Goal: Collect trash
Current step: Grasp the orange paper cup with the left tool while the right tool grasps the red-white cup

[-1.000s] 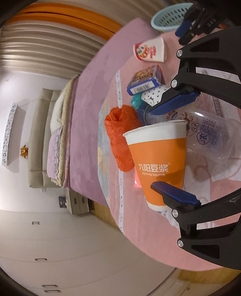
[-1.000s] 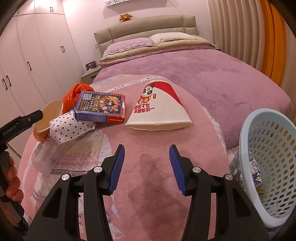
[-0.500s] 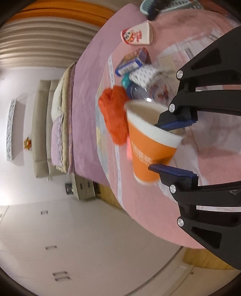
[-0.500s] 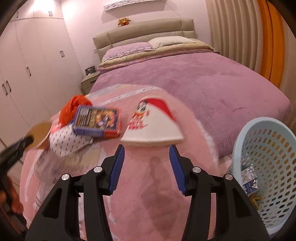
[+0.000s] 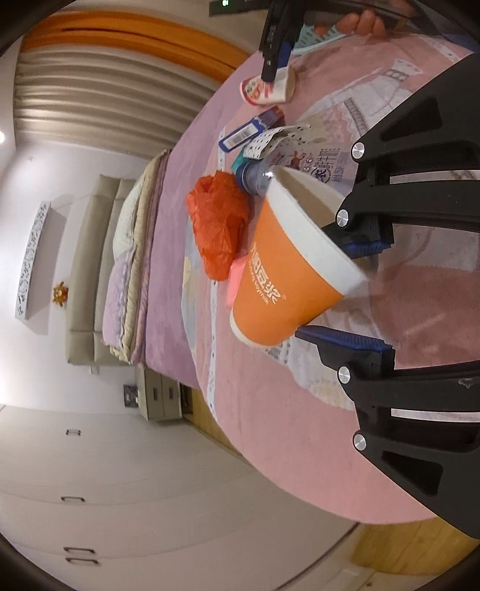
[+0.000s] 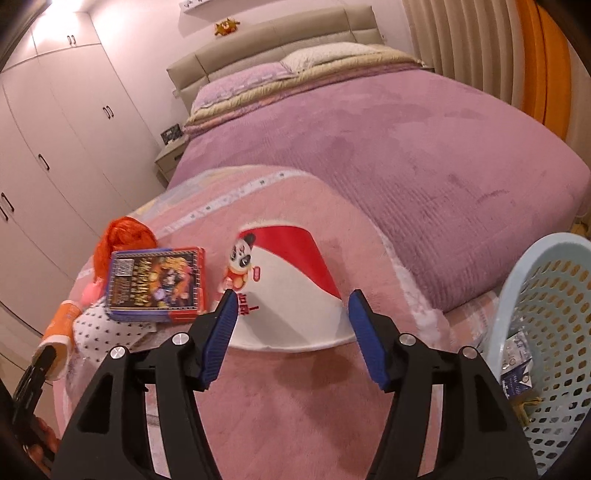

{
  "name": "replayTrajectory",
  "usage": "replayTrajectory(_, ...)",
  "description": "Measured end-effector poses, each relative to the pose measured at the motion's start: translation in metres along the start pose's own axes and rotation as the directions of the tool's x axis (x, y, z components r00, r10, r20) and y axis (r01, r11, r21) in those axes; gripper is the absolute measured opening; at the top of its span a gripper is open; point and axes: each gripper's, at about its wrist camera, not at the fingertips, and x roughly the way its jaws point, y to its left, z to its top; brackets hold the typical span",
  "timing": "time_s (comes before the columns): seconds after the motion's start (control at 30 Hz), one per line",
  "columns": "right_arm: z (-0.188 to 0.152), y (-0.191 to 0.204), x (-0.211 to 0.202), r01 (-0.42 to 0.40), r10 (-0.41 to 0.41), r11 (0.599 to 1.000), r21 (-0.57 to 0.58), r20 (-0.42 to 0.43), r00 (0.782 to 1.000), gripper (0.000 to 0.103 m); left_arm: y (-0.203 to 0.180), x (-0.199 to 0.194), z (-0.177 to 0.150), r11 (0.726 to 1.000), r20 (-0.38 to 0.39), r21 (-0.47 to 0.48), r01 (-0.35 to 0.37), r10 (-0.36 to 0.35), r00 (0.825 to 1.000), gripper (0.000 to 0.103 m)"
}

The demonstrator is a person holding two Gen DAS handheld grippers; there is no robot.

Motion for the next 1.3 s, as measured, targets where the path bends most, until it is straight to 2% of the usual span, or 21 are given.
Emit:
replayTrajectory(0.2, 0.001, 0.009, 0.005, -0.032, 0.031, 0.999, -0.04, -0.025, 0.999, 0.063, 0.008, 0.008, -0.006, 0.997, -0.002, -0.052, 0.061, -0.061, 0.998, 0.032)
replayTrajectory(0.37, 0.002, 0.031, -0.004, 0.009, -0.006, 0.992, -0.126, 0.021, 1.0, 0.044, 0.009, 0.008, -0.008, 0.995, -0.009, -0.063, 0.075, -0.075, 0.997, 0.032)
replayTrajectory(0.47, 0.004, 0.05, -0.011, 0.032, -0.024, 0.982, -0.184, 0.047, 0.999, 0.044, 0.01, 0.012, -0.009, 0.994, -0.012, -0.072, 0.085, -0.086, 0.996, 0.032)
replayTrajectory(0.57, 0.006, 0.06, -0.011, 0.031, -0.022, 0.98, -0.196, 0.046, 0.999, 0.044, 0.011, 0.014, -0.009, 0.993, -0.013, -0.077, 0.094, -0.095, 0.995, 0.032)
replayTrajectory(1.0, 0.02, 0.057, 0.0, -0.115, 0.116, 0.992, -0.06, 0.009, 0.993, 0.044, 0.01, 0.021, -0.009, 0.99, -0.028, -0.085, 0.116, -0.119, 0.992, 0.032)
replayTrajectory(1.13, 0.02, 0.062, 0.011, -0.201, 0.201, 0.979, -0.012, -0.028, 0.979, 0.044, 0.011, 0.02, -0.01, 0.989, -0.027, -0.087, 0.118, -0.12, 0.992, 0.032)
replayTrajectory(1.2, 0.019, 0.065, 0.013, -0.204, 0.204, 0.979, -0.005, -0.032, 0.979, 0.044, 0.009, 0.021, -0.01, 0.989, -0.029, -0.088, 0.119, -0.122, 0.992, 0.032)
replayTrajectory(1.3, 0.018, 0.071, 0.021, -0.162, 0.162, 0.987, 0.0, -0.036, 0.986, 0.044, 0.009, 0.02, -0.01, 0.989, -0.031, -0.088, 0.121, -0.124, 0.992, 0.032)
